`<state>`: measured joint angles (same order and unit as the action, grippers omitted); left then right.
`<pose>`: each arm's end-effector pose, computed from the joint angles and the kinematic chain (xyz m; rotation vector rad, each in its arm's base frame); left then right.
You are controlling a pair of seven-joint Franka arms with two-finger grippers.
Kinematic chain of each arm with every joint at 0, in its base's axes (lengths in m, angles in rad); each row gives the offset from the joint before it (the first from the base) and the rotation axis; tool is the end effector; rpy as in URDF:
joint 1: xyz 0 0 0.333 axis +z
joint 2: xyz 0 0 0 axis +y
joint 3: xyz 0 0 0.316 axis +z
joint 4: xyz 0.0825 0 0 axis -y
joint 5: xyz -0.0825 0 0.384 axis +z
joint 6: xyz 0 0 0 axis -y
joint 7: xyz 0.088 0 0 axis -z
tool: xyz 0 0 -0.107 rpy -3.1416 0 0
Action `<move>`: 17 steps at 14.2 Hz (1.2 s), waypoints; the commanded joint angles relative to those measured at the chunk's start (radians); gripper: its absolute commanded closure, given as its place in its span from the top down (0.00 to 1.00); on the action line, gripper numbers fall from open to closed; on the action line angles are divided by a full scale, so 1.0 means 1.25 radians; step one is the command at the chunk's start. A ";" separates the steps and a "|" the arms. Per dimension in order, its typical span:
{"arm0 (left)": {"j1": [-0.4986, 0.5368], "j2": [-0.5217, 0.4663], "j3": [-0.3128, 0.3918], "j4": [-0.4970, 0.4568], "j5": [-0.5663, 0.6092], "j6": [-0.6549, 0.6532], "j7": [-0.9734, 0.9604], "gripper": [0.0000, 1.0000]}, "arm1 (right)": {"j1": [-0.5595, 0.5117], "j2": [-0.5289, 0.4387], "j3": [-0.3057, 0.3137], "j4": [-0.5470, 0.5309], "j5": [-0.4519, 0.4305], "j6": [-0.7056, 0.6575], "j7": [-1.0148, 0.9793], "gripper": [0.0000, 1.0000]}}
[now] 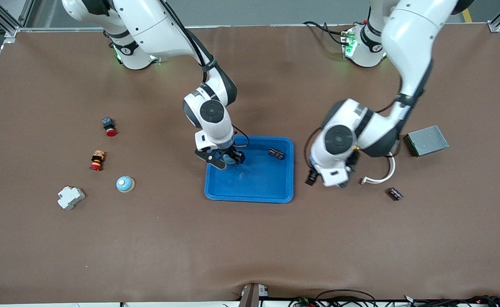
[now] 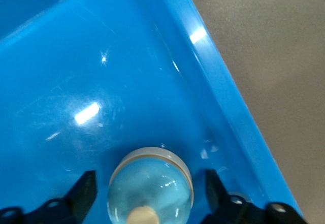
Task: Place electrolytic capacitor and blue bell in tray
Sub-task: 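Release the capacitor into the tray while the right gripper lowers the bell, then grasp the second capacitor with the left gripper while the right grasps another bell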
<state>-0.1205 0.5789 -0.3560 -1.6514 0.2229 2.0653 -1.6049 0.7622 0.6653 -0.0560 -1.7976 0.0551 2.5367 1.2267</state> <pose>0.6098 -0.2720 0.2815 -2.6270 -1.5239 0.1022 0.5016 0.4306 0.1840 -2.9632 0.8384 -0.0673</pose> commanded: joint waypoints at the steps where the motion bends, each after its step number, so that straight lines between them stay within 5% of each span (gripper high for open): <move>1: 0.096 -0.013 -0.007 -0.017 0.022 -0.007 0.143 1.00 | 0.004 0.009 -0.012 0.093 -0.013 -0.124 0.003 1.00; 5: 0.202 -0.002 -0.007 -0.013 0.041 0.008 0.337 1.00 | -0.016 0.005 -0.010 0.214 -0.023 -0.316 -0.034 1.00; 10: 0.309 0.075 -0.007 -0.009 0.159 0.149 0.515 0.99 | -0.146 -0.042 -0.012 0.221 -0.022 -0.384 -0.350 1.00; 15: 0.314 0.121 0.006 0.020 0.168 0.162 0.556 0.87 | -0.263 -0.065 -0.012 0.194 -0.031 -0.379 -0.561 1.00; 17: 0.325 0.127 0.006 0.017 0.170 0.162 0.568 0.74 | -0.289 -0.077 -0.012 0.158 -0.060 -0.363 -0.611 1.00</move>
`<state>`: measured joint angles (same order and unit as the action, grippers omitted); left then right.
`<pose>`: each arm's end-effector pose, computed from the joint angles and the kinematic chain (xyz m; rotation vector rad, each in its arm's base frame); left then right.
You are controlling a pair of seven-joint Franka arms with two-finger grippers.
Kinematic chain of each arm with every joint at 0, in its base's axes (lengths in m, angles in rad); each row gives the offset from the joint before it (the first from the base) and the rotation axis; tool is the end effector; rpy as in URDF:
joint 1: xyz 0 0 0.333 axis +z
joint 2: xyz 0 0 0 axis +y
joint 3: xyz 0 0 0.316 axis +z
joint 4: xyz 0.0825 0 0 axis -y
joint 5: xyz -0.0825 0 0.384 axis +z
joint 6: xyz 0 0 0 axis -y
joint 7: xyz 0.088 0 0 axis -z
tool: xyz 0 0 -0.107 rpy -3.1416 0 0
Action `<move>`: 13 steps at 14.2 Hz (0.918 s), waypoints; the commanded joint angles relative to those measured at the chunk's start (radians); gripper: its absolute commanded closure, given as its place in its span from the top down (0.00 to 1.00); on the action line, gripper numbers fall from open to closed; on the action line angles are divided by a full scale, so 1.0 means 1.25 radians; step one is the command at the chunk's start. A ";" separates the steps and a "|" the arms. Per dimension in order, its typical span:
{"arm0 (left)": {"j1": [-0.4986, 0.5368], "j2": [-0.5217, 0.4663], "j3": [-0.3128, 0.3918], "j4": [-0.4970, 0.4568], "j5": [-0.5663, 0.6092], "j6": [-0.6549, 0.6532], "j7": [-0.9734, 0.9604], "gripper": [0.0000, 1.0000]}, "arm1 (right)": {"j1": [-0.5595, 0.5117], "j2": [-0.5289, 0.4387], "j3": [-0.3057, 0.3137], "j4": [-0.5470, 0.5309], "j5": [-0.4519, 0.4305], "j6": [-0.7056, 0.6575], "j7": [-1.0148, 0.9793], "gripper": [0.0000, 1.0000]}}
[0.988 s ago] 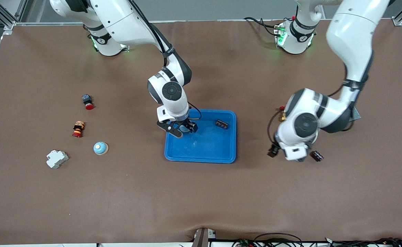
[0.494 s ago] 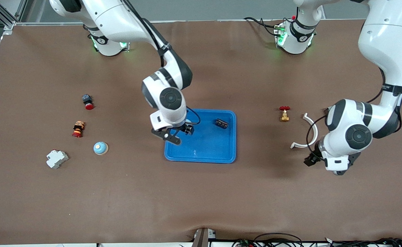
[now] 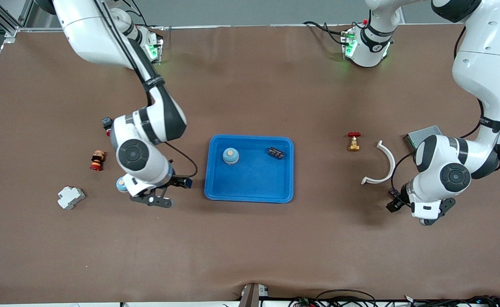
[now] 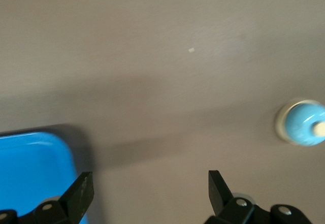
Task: Place electrolytic capacitor and blue bell in tray
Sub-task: 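Grasp the second capacitor with the left gripper while the right grasps another bell, then carry the second capacitor over the tray with the left gripper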
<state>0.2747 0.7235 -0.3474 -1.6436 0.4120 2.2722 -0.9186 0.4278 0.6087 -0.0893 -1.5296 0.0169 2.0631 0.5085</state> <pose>0.6818 -0.0123 0.2068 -2.8969 -0.9726 -0.0102 0.6534 0.2408 0.2962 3.0666 -0.2527 -0.0788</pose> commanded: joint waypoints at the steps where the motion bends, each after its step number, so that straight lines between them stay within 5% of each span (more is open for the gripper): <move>1: 0.012 0.019 -0.001 0.010 0.019 -0.004 0.028 0.69 | -0.035 -0.045 0.015 -0.090 -0.029 0.049 -0.065 1.00; 3: 0.012 0.020 -0.001 0.002 0.019 -0.004 0.027 0.50 | -0.078 -0.073 0.015 -0.175 -0.029 0.135 -0.149 1.00; 6: 0.006 0.016 -0.001 -0.005 0.018 -0.010 0.013 0.00 | -0.146 -0.088 0.016 -0.243 -0.029 0.210 -0.269 1.00; 13: 0.004 -0.036 -0.042 -0.003 0.003 -0.077 -0.001 0.00 | -0.231 -0.084 0.016 -0.351 -0.029 0.378 -0.403 1.00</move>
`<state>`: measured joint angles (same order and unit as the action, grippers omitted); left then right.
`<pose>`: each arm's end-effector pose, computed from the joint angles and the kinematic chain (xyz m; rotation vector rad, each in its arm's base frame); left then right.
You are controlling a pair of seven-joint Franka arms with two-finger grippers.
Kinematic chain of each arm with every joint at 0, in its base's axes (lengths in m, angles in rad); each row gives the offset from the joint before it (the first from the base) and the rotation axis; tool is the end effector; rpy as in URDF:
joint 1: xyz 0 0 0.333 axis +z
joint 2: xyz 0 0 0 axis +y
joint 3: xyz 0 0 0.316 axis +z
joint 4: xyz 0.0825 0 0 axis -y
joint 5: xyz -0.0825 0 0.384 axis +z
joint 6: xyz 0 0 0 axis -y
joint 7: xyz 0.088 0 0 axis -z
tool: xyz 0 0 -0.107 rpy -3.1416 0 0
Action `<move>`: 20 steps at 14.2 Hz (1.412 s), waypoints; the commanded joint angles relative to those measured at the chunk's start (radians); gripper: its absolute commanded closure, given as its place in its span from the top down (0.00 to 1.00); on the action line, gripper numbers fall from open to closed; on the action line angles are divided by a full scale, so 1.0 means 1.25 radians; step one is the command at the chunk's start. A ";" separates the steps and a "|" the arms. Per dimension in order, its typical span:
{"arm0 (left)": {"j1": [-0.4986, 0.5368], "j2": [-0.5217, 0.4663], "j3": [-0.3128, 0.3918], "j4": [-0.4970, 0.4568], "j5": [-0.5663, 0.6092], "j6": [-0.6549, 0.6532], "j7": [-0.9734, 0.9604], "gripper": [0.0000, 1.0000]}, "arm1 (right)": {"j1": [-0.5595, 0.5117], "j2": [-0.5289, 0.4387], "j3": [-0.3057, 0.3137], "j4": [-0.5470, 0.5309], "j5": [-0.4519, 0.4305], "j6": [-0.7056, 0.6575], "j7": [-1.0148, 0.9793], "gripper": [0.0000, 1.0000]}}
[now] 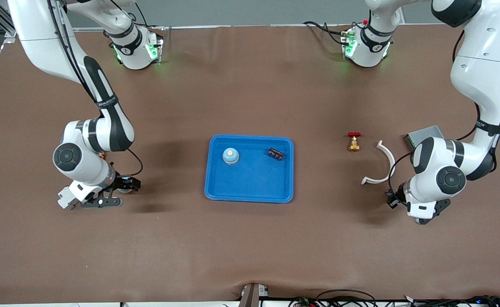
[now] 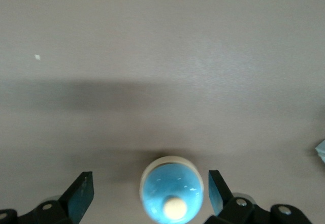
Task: Place electrolytic capacitor and blue bell in tray
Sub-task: 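Carry the second capacitor over the tray with the left gripper, then release the capacitor into the tray while the right gripper carries the bell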
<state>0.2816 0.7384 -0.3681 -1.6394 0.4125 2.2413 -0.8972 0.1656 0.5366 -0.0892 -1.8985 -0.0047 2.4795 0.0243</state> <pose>0.6784 -0.0189 0.1990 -2.9075 -0.9297 0.0472 0.6353 0.0516 0.2221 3.0930 0.1072 0.0754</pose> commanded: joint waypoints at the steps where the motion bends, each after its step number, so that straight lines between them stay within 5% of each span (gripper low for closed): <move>1: -0.003 -0.060 -0.051 -0.003 0.000 -0.078 -0.045 0.00 | -0.023 -0.026 0.016 -0.064 -0.012 0.066 -0.023 1.00; 5: -0.019 -0.062 -0.157 0.008 0.001 -0.106 -0.227 0.00 | -0.038 -0.022 0.016 -0.095 -0.012 0.112 -0.038 1.00; 15: -0.290 0.002 -0.153 0.087 0.000 -0.092 -0.665 0.00 | -0.039 -0.014 0.016 -0.135 -0.012 0.175 -0.038 1.00; 16: -0.313 0.017 -0.153 0.100 0.004 -0.085 -0.699 0.00 | -0.039 -0.015 0.016 -0.135 -0.012 0.175 -0.038 0.92; 18: -0.348 0.033 -0.145 0.119 0.005 -0.064 -0.760 0.00 | -0.038 -0.013 0.016 -0.135 -0.012 0.173 -0.038 0.25; 19: -0.358 0.039 -0.141 0.121 0.005 -0.052 -0.776 0.00 | -0.038 -0.014 0.016 -0.135 -0.012 0.171 -0.037 0.00; 20: -0.372 0.049 -0.140 0.122 0.007 -0.026 -0.799 0.00 | -0.038 -0.015 0.016 -0.134 -0.012 0.169 -0.035 0.00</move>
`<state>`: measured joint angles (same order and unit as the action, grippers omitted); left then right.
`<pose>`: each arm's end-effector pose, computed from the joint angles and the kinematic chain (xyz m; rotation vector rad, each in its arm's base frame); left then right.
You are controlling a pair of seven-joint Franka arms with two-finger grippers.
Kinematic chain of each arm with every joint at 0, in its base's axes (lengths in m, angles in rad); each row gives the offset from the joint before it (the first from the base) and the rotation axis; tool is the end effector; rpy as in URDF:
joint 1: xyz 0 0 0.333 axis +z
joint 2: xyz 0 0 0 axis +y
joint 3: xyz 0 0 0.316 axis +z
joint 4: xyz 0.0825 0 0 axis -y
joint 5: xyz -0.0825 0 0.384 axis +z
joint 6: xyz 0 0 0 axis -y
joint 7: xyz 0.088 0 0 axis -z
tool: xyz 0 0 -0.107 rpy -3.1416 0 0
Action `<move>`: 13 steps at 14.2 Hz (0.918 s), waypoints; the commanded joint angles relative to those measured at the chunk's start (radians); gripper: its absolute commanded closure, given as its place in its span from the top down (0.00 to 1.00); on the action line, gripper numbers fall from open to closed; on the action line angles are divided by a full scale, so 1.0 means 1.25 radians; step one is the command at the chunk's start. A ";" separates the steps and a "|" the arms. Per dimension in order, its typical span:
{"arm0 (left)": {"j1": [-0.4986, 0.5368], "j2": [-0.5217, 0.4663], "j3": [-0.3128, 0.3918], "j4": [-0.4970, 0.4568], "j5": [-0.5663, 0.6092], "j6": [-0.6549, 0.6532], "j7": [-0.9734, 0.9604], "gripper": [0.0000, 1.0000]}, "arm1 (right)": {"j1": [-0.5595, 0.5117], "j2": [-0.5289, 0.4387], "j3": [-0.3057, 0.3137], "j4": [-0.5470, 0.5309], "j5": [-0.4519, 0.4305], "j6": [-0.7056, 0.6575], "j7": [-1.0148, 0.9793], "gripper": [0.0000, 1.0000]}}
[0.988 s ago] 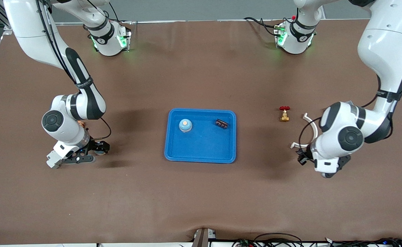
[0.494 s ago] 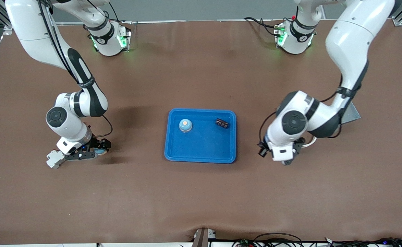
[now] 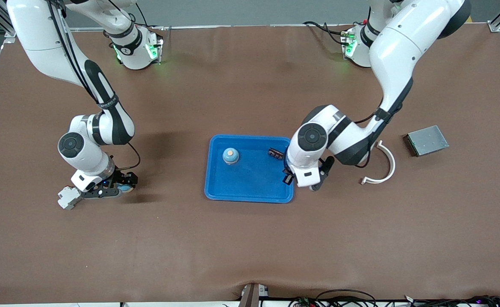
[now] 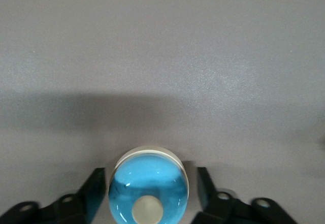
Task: Place electrolytic capacitor and blue bell in tray
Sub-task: 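Release the capacitor into the tray while the right gripper carries the bell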
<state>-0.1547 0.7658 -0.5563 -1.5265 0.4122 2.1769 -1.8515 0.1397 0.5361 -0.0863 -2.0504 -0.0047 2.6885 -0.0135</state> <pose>0.5851 -0.3974 0.2547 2.7099 1.5405 -0.0494 0.6026 0.0330 0.1833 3.0910 0.1320 0.1621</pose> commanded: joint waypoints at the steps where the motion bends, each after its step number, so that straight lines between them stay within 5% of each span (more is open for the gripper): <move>1: -0.037 0.038 0.023 0.035 0.009 0.058 -0.066 0.00 | -0.017 -0.014 0.014 -0.012 -0.012 0.000 -0.003 0.00; 6: -0.150 0.054 0.144 0.036 0.002 0.109 -0.113 0.03 | 0.004 -0.019 0.028 0.018 -0.002 -0.040 0.071 0.00; 7: -0.150 0.051 0.147 0.036 0.000 0.109 -0.112 0.43 | 0.019 -0.021 0.033 0.029 -0.002 -0.055 0.111 0.00; 8: -0.150 0.049 0.147 0.036 0.002 0.109 -0.112 0.99 | 0.037 -0.021 0.035 0.042 -0.001 -0.080 0.149 0.00; 13: -0.141 0.002 0.147 0.075 0.008 0.053 -0.101 1.00 | 0.158 -0.021 0.035 0.099 0.000 -0.148 0.381 0.00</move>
<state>-0.3322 0.8173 -0.3813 -1.4433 0.4122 2.3018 -1.9830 0.2838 0.5272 -0.0387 -1.9435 -0.0041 2.5319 0.3554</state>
